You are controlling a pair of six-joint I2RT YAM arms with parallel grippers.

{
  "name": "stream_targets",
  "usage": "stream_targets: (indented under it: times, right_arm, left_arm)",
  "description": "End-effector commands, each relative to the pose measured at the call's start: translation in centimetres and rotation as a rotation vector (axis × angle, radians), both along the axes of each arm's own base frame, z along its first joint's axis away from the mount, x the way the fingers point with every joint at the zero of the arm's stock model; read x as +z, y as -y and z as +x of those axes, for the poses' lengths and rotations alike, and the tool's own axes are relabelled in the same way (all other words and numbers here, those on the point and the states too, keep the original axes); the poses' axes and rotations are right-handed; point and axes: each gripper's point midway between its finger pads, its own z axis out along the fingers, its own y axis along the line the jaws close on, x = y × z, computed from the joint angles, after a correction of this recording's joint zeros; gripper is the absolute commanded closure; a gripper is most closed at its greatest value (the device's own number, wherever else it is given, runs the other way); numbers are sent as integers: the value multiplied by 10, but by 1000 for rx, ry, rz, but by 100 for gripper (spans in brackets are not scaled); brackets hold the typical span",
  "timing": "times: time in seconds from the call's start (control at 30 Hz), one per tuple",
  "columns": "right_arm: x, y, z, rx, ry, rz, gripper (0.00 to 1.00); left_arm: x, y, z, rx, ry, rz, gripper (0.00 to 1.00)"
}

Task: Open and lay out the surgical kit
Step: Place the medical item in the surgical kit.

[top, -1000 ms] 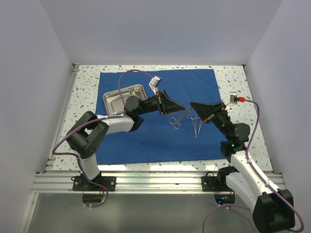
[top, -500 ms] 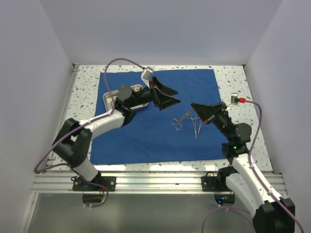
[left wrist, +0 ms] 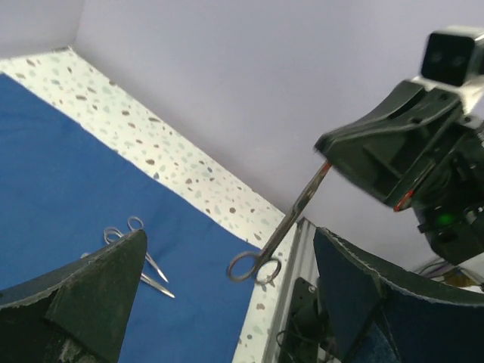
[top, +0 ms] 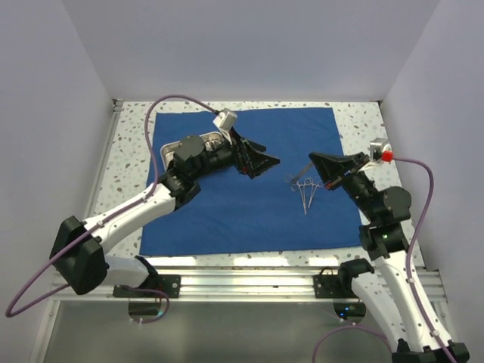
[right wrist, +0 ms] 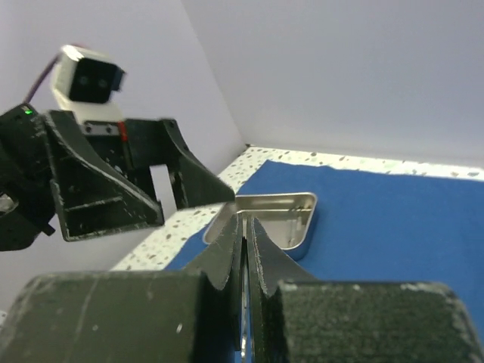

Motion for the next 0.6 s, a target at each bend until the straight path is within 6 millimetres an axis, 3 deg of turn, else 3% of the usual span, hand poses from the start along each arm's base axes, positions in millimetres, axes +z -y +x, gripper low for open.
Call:
stream_targets:
  times: [0.0,0.07,0.1,0.17,0.2,0.3,0.43,0.47,0.57]
  right_arm:
    - [14,-2,-2,0,85,-170,100]
    - [19,-14,-10,81,130,-182,100]
    - [20,-19,-14,112,162,-198,100]
    - [22,-25,-18,137,199,-235,100]
    - [21,-28,-19,145,223,-269,100]
    - [17,-46,-24,224,271,-340,100]
    - [-9,-62,-3,201,239,-463,100]
    - [-12,-75,1,223,242,-497,100]
    - [-21,-96,16,206,213,-574,100]
  left_arm:
    - [-25,10,-7,-59,-187,-54,5]
    - [-41,23,-11,-145,-287,-70,5]
    - [-27,26,-16,-203,-326,-146,6]
    - [-34,29,-24,-322,-410,-190,7]
    - [-14,26,-29,-379,-435,-274,7]
    - [2,15,-34,-463,-499,-362,7]
    - [15,-2,-33,-497,-514,-409,5]
    - [17,-3,-34,-507,-510,-412,5]
    - [24,-9,-46,-579,-382,-403,9]
